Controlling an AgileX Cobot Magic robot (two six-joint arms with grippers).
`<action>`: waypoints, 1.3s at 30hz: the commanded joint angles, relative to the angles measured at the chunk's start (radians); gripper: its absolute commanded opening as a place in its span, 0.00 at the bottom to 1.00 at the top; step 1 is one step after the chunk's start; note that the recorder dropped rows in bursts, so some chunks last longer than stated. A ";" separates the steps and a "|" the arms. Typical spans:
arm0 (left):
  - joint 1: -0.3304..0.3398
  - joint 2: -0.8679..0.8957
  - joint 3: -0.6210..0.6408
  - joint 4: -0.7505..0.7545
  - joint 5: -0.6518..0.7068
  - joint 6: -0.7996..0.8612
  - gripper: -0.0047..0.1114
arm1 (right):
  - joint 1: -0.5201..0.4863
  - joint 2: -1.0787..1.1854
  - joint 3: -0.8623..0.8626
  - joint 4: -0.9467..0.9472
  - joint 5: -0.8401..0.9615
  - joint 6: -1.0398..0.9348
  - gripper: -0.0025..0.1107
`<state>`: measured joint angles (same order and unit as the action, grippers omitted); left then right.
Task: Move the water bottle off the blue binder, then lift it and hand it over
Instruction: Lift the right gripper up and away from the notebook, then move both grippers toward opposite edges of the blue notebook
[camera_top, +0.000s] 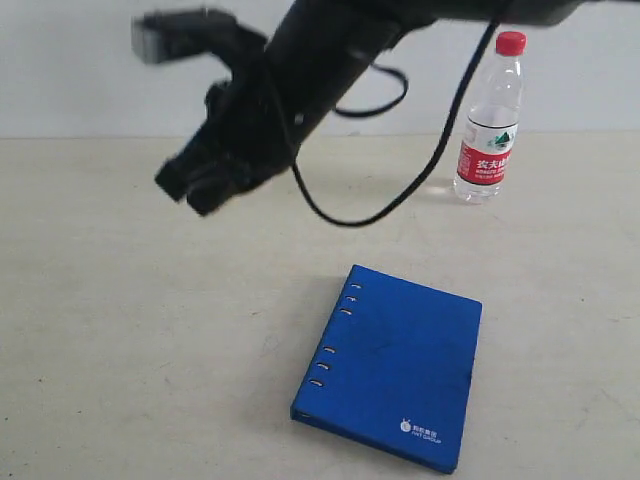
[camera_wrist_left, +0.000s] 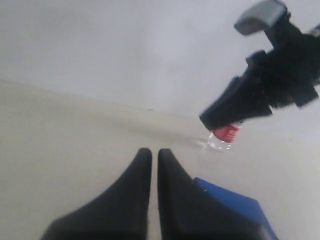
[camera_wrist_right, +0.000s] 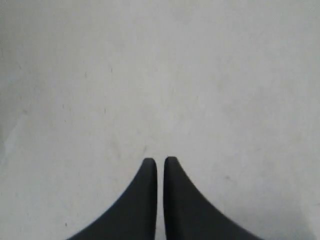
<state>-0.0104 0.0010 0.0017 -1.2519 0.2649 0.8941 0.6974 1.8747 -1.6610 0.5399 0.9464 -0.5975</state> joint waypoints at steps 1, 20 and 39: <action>0.002 0.012 -0.040 -0.434 0.042 0.488 0.08 | 0.000 -0.190 0.028 -0.016 -0.054 0.013 0.02; 0.002 0.957 -0.365 -0.492 0.294 0.653 0.08 | 0.000 -0.956 0.745 -0.679 -0.194 0.685 0.02; -0.056 1.645 -0.497 -0.492 0.596 0.894 0.08 | -0.002 -0.627 1.101 -1.074 -0.491 1.385 0.47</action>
<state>-0.0237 1.5770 -0.4478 -1.7333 0.8211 1.7744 0.6974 1.1869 -0.5617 -0.3578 0.4610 0.5542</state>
